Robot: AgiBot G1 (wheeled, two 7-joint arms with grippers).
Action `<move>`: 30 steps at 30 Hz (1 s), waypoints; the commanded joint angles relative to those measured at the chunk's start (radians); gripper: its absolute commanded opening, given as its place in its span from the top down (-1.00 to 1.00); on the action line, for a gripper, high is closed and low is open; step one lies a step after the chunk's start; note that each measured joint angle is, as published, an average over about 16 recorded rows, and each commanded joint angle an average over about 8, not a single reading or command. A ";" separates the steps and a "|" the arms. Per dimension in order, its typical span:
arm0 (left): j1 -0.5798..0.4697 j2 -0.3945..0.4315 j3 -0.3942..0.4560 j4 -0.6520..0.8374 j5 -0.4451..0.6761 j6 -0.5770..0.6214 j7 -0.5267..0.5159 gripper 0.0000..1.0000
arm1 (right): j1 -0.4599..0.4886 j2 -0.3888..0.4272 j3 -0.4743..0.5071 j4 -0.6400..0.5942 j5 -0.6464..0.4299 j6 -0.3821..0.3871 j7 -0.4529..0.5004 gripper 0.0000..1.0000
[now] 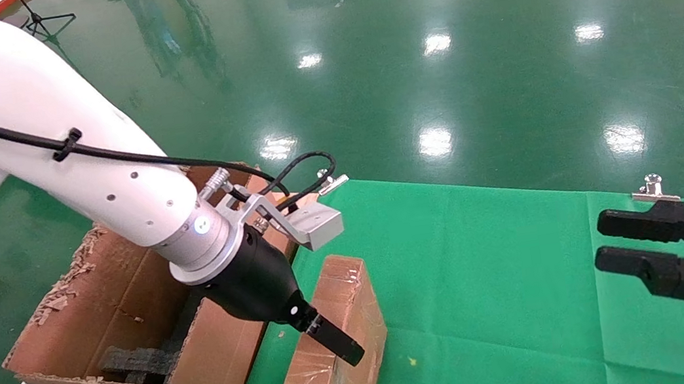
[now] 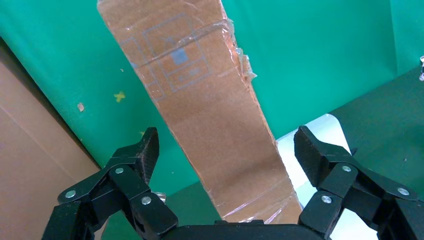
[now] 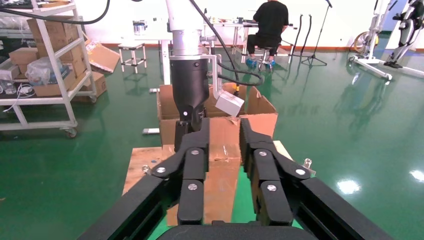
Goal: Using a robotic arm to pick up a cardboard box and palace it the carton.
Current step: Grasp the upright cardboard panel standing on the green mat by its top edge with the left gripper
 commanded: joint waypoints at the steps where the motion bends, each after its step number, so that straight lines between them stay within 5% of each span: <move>1: 0.001 -0.001 -0.003 0.000 0.000 0.000 0.001 1.00 | 0.000 0.000 0.000 0.000 0.000 0.000 0.000 -1.00; 30: 0.004 -0.005 -0.018 0.010 0.002 -0.004 0.009 1.00 | 0.000 0.000 0.000 0.000 0.000 0.000 0.000 -1.00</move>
